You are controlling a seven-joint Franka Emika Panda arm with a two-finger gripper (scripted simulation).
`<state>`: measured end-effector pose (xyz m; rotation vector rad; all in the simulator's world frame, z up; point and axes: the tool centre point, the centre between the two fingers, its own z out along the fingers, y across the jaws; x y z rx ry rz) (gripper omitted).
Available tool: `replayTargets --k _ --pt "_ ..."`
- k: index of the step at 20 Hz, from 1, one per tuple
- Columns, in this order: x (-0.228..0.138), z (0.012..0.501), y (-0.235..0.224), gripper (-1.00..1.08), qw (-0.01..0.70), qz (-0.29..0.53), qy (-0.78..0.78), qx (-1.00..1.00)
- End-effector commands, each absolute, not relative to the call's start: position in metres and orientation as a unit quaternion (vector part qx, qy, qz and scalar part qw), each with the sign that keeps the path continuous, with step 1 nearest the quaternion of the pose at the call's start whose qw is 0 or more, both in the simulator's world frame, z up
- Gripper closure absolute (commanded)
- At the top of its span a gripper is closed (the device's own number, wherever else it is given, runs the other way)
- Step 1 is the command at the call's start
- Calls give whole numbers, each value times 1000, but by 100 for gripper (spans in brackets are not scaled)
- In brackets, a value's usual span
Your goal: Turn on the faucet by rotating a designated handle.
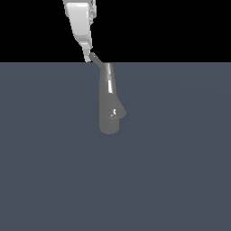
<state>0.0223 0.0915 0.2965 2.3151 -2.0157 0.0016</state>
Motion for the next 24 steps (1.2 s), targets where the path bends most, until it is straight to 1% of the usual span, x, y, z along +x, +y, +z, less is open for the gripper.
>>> replayTargets --k 1,5,6,7,20,21,22,24 --pt "15 297 78 108 40 -2 -659 751" --pt "6 302 67 108 41 -2 -659 751" --pt "6 302 67 108 41 -2 -659 751" --pt "8 300 77 108 40 -3 -655 754" --pt "17 302 -18 108 41 -2 -659 751" --pt "17 302 -18 108 41 -2 -659 751" --pt "17 303 14 108 38 -4 -643 765" --pt "23 300 7 108 38 -3 -645 764"
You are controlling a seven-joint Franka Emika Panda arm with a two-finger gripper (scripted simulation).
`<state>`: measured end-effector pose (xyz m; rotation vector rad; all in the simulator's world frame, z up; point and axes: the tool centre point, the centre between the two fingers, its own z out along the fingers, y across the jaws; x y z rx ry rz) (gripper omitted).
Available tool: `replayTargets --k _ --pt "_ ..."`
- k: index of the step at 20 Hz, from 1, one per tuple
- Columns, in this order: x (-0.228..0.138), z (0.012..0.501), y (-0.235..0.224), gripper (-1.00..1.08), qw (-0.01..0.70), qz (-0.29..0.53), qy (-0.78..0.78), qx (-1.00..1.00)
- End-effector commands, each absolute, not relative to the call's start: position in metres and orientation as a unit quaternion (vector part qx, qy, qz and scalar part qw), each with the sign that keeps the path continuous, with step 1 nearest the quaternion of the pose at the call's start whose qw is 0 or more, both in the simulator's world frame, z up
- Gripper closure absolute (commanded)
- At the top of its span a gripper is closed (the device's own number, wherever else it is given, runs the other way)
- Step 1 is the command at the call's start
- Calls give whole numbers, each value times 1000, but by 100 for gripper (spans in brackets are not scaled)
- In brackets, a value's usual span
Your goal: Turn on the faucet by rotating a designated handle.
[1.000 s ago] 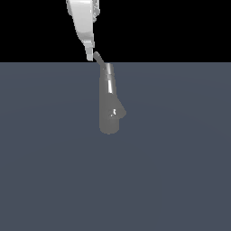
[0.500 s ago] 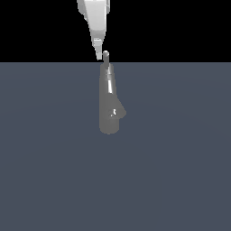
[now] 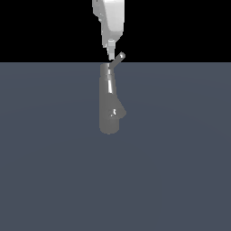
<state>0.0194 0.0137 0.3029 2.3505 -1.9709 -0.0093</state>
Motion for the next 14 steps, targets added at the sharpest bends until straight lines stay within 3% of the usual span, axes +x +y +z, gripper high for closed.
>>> replayTargets --k 1,14 --pt "25 299 3 108 38 -3 -645 763" --pt "61 283 -44 108 40 -3 -654 756"
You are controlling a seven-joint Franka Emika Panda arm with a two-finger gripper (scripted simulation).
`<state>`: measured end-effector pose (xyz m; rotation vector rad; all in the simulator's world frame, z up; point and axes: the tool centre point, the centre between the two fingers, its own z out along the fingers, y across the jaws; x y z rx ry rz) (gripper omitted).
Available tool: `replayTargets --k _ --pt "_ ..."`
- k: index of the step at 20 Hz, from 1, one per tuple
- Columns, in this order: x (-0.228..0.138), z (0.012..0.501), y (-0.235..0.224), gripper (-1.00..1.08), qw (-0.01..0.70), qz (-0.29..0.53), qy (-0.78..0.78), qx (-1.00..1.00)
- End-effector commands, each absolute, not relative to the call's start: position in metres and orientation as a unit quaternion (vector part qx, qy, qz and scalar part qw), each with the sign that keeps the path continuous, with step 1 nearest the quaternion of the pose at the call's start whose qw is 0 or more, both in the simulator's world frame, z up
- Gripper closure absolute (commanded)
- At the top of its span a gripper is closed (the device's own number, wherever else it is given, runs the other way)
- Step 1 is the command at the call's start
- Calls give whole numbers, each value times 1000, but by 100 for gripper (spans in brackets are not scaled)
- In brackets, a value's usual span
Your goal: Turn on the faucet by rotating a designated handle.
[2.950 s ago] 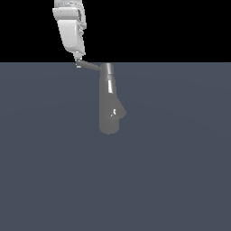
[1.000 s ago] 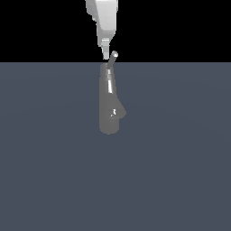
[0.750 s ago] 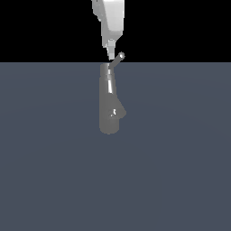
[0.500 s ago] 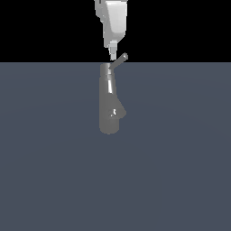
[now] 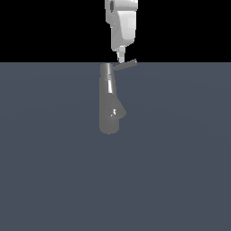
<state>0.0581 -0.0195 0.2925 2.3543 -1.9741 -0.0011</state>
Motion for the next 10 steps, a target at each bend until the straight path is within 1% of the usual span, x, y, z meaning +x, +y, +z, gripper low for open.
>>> replayTargets --k 1,10 --pt "64 282 -48 108 40 -3 -654 755" --pt "83 274 -74 108 41 -2 -659 751"
